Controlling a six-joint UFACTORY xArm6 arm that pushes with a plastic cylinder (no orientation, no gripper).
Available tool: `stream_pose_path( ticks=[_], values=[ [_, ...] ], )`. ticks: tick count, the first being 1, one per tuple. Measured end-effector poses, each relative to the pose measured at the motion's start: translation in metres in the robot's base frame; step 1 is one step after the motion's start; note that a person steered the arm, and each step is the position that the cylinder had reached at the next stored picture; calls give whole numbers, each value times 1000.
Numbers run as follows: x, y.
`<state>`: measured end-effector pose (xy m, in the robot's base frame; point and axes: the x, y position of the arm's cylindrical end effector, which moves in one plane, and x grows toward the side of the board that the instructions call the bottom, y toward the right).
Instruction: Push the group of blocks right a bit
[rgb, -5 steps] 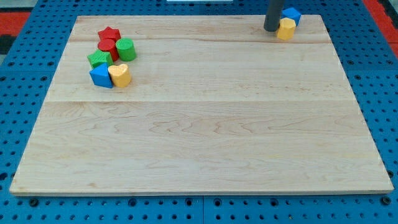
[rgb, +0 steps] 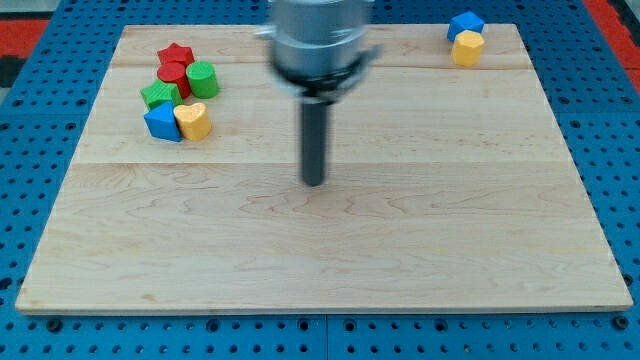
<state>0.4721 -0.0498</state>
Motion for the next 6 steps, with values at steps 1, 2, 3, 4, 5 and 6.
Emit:
stream_pose_path(
  ticks=[1,2,3,4,5,6],
  values=[
    [-3,-121],
    [-32,-188],
    [-61,-189],
    [-88,-181],
    [-106,-161],
    [-109,-121]
  ],
)
